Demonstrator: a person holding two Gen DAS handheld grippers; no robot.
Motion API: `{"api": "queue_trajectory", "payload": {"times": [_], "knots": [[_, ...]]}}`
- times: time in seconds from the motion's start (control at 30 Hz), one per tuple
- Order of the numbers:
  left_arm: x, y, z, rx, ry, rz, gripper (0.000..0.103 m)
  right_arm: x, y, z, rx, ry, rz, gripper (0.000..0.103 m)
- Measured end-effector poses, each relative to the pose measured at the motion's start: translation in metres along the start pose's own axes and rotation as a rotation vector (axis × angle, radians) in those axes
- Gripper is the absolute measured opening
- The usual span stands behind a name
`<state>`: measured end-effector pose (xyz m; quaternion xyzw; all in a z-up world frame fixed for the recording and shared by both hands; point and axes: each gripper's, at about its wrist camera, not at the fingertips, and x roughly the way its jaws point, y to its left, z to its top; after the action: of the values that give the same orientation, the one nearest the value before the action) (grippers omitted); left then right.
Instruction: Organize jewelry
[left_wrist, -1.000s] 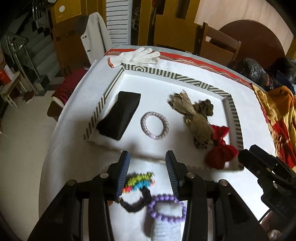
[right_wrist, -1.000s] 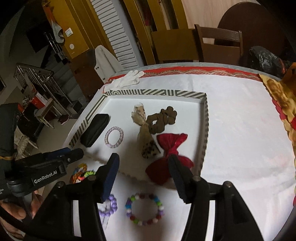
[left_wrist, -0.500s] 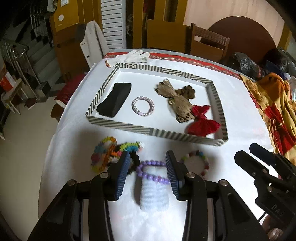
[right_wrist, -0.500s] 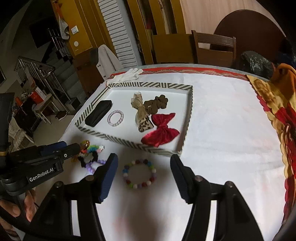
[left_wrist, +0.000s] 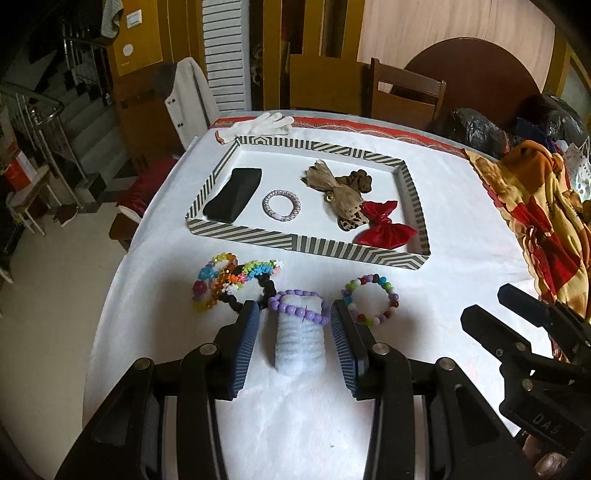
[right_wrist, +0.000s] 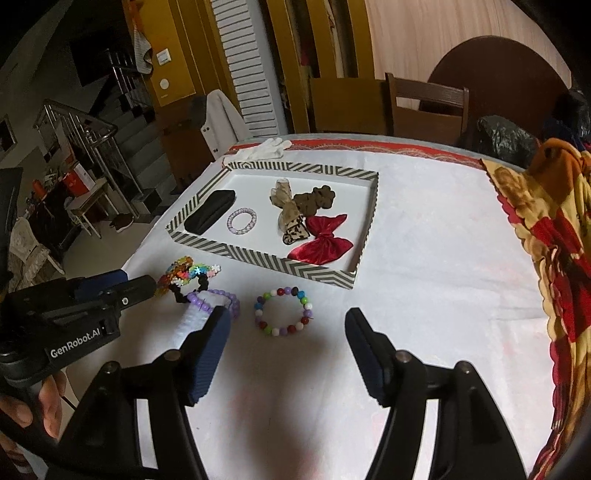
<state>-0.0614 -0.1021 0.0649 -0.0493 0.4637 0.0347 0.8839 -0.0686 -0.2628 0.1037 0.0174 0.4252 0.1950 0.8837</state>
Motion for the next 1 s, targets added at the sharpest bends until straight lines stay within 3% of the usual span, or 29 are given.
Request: {"api": "queue_trajectory", "payload": {"times": [1.0], "knots": [[-0.019,0.002,-0.011,-0.001,-0.028,0.006,0.047,-0.011,0.011,-0.003,-0.042,0.001,0.030,0.069]]}}
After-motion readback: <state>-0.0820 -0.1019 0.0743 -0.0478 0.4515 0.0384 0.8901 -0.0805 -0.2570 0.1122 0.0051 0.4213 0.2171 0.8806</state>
